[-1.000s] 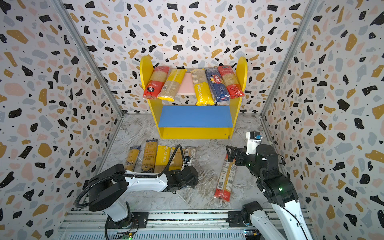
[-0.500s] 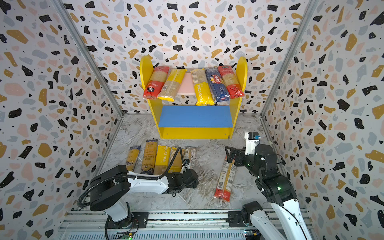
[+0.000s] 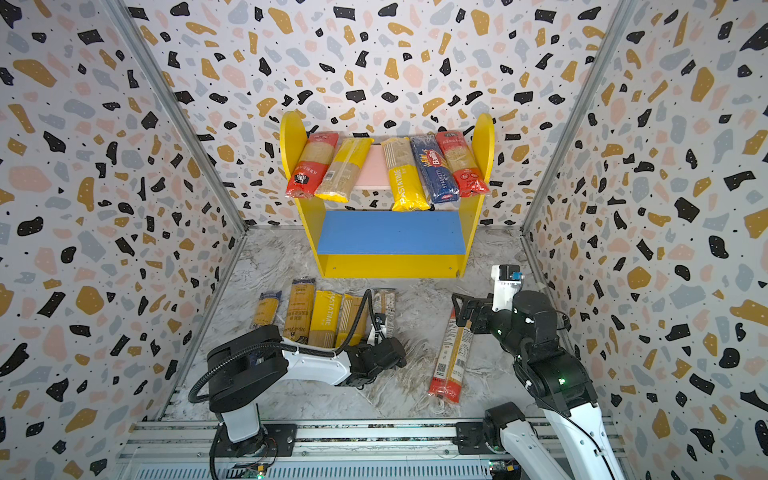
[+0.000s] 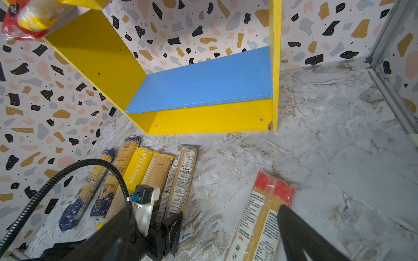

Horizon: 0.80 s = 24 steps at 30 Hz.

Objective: Place and organize the pasta boxes and bags onto the shelf
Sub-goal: 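Close the left gripper on the clear printed spaghetti bag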

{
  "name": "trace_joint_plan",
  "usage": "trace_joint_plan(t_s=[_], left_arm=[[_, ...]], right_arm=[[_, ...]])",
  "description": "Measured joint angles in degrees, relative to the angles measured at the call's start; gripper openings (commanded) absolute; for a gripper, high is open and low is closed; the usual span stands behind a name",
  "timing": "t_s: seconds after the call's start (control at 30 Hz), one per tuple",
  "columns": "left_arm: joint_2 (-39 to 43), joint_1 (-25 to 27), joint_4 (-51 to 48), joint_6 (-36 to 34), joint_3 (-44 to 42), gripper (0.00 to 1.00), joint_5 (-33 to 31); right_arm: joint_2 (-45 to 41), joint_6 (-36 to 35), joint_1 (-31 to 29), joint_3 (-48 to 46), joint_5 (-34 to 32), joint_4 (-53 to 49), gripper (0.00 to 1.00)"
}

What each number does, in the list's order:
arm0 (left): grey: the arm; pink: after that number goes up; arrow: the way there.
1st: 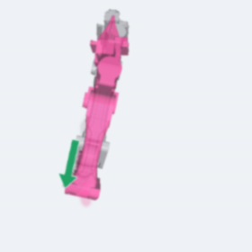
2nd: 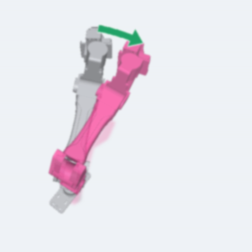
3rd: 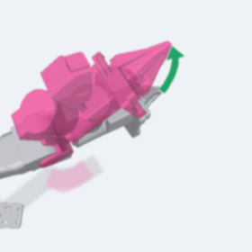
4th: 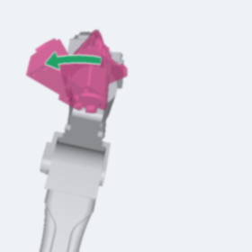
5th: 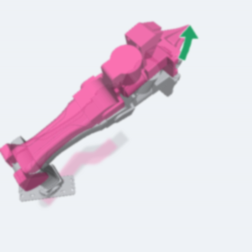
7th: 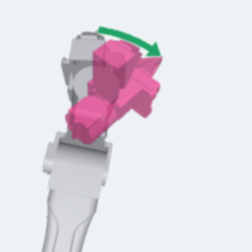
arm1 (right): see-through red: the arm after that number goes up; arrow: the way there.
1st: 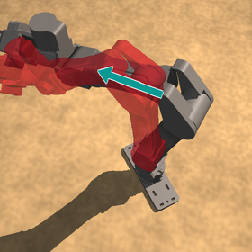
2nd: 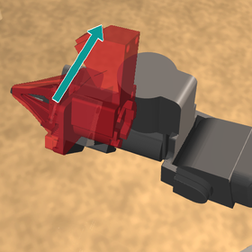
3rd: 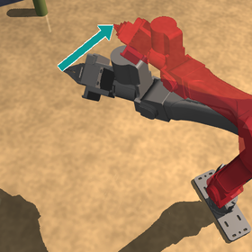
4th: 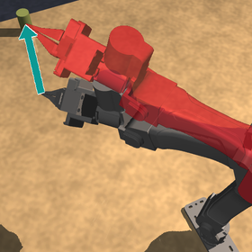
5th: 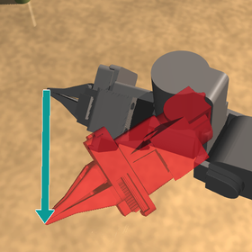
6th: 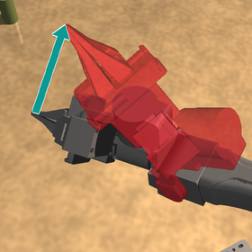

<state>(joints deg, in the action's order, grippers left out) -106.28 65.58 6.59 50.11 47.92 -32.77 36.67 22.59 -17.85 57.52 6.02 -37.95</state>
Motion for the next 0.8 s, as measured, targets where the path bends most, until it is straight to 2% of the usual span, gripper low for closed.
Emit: trace_joint_plan(t_s=[0.13,0.27,0.4,0.8], left_arm=[[0.07,-0.17,7.82,1.62,-1.57,0.00,1.31],[0.50,-0.44,14.12,1.55,-2.75,0.00,4.00],[3.98,-0.57,14.38,-0.37,-5.11,0.00,6.71],[22.93,0.13,-8.02,-10.19,-11.32,0.00,10.05]], right_arm=[[0.07,0.00,0.00,0.00,0.44,-0.39,0.99],[0.07,0.07,0.02,0.02,1.14,-0.83,0.99],[0.13,0.39,0.00,0.02,2.21,-0.76,0.99],[2.08,1.22,0.00,0.02,5.16,0.74,0.99]])
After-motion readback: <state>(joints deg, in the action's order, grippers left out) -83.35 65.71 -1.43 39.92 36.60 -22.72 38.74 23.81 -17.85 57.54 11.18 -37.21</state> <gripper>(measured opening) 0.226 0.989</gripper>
